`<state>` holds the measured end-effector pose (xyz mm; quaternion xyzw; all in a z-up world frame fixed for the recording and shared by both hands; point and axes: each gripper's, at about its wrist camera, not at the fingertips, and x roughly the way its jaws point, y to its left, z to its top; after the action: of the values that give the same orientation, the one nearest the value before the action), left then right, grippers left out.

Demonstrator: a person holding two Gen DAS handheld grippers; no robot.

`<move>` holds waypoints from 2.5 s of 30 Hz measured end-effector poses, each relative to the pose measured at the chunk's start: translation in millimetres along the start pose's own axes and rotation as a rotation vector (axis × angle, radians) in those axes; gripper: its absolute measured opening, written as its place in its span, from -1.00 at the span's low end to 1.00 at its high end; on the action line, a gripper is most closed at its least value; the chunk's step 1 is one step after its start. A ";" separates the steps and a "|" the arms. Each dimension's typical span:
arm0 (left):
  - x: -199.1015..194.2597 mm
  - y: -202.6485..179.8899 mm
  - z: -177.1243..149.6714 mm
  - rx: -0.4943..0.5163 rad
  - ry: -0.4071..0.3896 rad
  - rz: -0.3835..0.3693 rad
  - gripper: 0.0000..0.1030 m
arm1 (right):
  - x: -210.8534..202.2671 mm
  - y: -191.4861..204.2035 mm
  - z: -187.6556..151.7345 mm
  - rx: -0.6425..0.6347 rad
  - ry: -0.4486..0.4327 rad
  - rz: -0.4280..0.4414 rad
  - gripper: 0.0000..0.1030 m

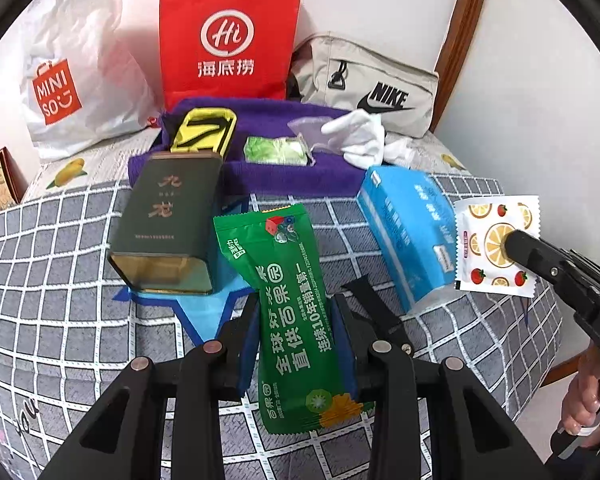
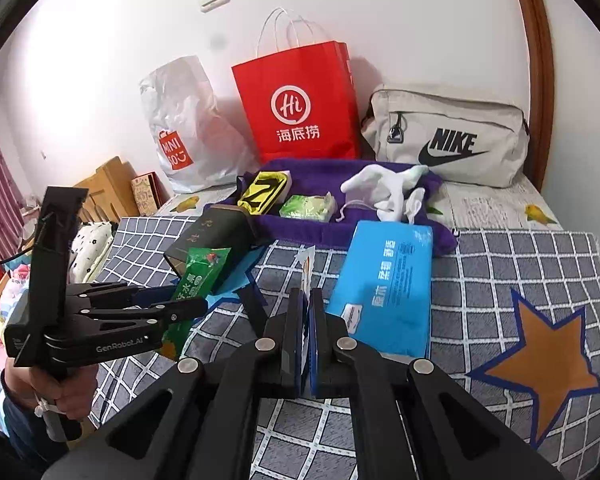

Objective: Organize soft objects
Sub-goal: 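Carry the green packet with the left tool and card with the right tool over the towel, then lower the green packet and orange card onto the purple towel and open both tools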

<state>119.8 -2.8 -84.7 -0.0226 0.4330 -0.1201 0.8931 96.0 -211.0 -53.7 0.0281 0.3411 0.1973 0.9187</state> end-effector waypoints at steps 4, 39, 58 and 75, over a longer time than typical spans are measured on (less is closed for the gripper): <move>-5.6 3.1 7.9 -0.008 -0.015 -0.006 -0.37 | 0.6 1.9 9.6 -0.019 -0.005 -0.005 -0.94; 45.1 57.3 181.4 -0.068 -0.092 0.036 -0.37 | 111.1 -36.3 185.3 -0.054 -0.056 0.011 -0.94; 154.6 55.3 202.7 -0.075 0.067 0.032 -0.37 | 229.9 -90.4 176.2 0.022 0.208 0.029 -0.94; 180.1 60.0 198.8 -0.089 0.114 0.009 -0.33 | 257.9 -96.8 161.4 -0.017 0.297 -0.036 -0.86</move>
<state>393.7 0.5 -107.6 -0.0533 0.4880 -0.0978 0.8657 409.9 -188.3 -106.9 -0.0151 0.4721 0.1856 0.8616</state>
